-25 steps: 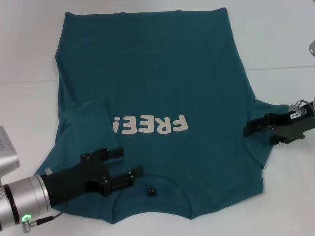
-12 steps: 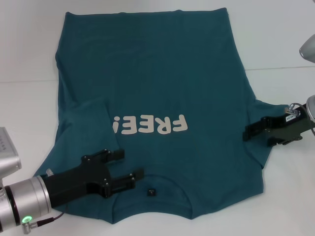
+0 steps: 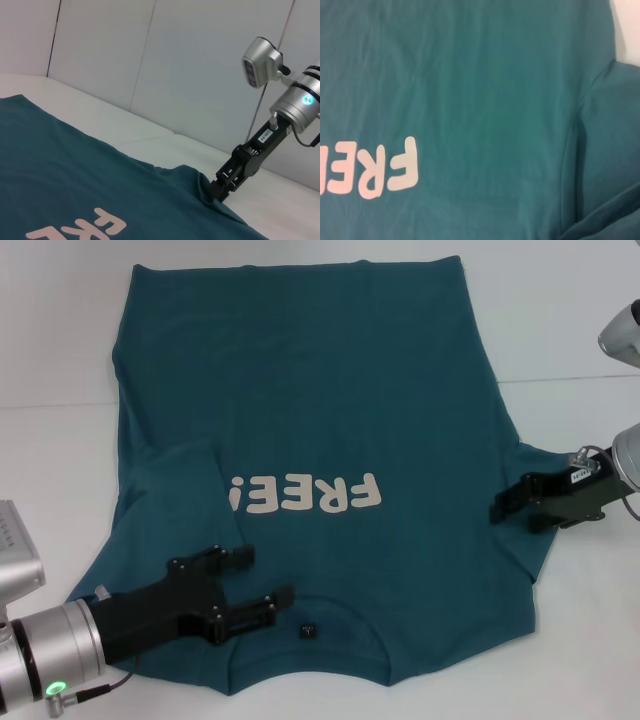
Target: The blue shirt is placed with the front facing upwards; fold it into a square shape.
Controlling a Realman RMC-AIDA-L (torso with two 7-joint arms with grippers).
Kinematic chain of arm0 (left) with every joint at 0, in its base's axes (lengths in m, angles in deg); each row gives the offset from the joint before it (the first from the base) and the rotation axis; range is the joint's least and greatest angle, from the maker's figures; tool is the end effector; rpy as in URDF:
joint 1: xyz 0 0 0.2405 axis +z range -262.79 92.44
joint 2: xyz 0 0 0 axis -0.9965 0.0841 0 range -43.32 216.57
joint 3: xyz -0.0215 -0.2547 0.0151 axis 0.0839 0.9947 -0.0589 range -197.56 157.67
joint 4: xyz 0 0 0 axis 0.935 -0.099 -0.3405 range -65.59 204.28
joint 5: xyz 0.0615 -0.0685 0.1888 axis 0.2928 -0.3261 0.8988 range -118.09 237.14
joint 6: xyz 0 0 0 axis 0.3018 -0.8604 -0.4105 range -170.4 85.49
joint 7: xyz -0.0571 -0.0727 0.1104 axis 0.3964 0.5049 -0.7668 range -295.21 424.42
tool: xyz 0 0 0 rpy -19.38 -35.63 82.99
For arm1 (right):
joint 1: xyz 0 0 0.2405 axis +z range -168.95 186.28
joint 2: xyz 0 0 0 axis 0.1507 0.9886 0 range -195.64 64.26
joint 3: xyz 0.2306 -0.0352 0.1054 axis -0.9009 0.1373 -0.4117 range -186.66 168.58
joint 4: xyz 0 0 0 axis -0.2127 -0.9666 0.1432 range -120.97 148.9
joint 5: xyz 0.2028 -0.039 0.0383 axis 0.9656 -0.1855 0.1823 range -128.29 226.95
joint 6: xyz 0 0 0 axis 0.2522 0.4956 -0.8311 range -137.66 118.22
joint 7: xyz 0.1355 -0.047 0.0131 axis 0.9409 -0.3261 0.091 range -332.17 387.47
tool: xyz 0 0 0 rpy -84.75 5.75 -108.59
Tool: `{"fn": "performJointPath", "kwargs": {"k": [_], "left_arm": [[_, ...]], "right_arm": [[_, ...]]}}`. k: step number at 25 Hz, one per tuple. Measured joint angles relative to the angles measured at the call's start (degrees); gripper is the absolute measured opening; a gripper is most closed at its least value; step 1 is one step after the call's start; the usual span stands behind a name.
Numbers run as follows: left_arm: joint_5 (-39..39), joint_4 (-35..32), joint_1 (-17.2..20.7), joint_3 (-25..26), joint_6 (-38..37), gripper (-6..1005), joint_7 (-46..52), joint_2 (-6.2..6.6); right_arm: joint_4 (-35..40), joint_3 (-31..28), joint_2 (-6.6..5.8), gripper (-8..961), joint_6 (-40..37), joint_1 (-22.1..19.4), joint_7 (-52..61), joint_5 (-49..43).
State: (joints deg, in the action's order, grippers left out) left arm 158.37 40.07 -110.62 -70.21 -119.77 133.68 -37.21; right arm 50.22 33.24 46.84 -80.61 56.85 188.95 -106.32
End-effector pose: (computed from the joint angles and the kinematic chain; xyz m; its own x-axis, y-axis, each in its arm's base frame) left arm -0.2655 0.3091 -0.0612 0.7139 0.3485 0.6073 0.5460 -0.8202 -0.1711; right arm 0.2737 0.4207 0.0357 0.0952 -0.9474 -0.3056 -0.9316 0.0233 -0.3627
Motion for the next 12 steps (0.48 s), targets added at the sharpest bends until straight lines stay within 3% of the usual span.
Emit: {"fn": "performJointPath", "kwargs": {"k": [4,12], "left_arm": [[0.1,0.0,0.0,0.0,0.1,823,0.0,0.00],[0.1,0.4,0.0,0.0,0.1,822,-0.2,0.00]], "right_arm": [[-0.1,0.0,0.14,621,0.5,0.3,0.1,0.0],[-1.9,1.5,0.09,621,1.9,0.8,0.9,-0.1]]}}
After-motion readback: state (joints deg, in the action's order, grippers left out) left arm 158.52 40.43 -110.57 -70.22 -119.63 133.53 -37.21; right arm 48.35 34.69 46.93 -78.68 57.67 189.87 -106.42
